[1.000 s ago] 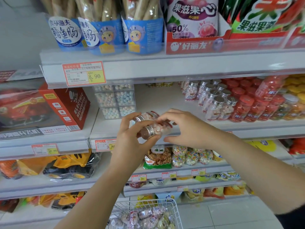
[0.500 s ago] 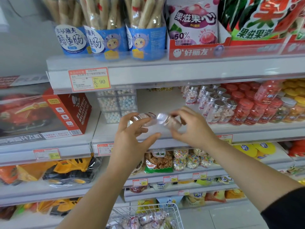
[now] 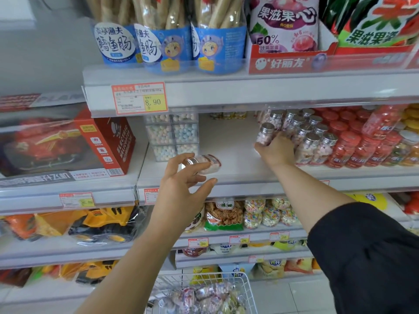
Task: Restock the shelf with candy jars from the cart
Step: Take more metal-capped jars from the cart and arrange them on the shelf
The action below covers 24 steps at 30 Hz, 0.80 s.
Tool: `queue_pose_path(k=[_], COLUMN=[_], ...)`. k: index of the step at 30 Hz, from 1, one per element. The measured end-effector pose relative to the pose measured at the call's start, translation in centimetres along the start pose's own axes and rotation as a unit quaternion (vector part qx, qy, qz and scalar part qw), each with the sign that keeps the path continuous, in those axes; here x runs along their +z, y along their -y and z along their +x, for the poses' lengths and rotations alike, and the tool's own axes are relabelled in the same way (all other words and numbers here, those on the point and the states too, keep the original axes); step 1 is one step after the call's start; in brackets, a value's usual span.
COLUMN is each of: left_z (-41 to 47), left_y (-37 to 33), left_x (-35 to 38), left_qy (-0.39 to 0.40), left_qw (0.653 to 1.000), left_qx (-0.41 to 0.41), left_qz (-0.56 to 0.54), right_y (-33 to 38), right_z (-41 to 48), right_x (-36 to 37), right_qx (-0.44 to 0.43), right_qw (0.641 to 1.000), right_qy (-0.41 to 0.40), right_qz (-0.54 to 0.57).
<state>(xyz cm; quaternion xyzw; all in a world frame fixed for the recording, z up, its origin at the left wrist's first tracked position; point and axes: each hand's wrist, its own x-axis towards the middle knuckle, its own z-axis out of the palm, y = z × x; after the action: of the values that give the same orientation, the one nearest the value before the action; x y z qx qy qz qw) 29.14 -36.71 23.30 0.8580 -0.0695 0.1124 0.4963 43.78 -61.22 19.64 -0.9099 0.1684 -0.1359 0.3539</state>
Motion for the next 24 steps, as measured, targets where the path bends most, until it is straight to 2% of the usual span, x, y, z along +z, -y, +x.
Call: queue_pose_path(k=[4, 7, 9, 11, 15, 19, 24], left_z=[-0.2, -0.2, -0.1, 0.0, 0.0, -0.1, -0.4], left_y=[0.2, 0.4, 0.5, 0.5, 0.2, 0.2, 0.6], left_x=[-0.1, 0.0, 0.3, 0.5, 0.8, 0.4, -0.3], left_qy=[0.002, 0.001, 0.002, 0.005, 0.007, 0.006, 0.000], left_qw=[1.000, 1.000, 1.000, 1.000, 1.000, 0.999, 0.999], left_qx=[-0.002, 0.001, 0.000, -0.001, 0.010, 0.004, -0.010], left_qz=[-0.005, -0.015, -0.015, -0.016, -0.023, -0.032, -0.031], right_y=[0.6, -0.4, -0.7, -0.3, 0.8, 1.5, 1.7], right_z=[-2.3, -5.0, -6.0, -5.9, -4.3, -3.2, -2.2], right_x=[-1.6, -1.7, -1.5, -1.2, -0.6, 0.3, 1.2], right_qx=[-0.031, -0.122, -0.188, -0.217, -0.149, -0.114, -0.096], right_qw=[0.999, 0.992, 0.978, 0.966, 0.968, 0.957, 0.953], right_qy=[0.016, 0.001, 0.015, 0.043, 0.108, 0.130, 0.132], right_qz=[-0.002, -0.042, -0.087, -0.132, -0.169, -0.234, -0.257])
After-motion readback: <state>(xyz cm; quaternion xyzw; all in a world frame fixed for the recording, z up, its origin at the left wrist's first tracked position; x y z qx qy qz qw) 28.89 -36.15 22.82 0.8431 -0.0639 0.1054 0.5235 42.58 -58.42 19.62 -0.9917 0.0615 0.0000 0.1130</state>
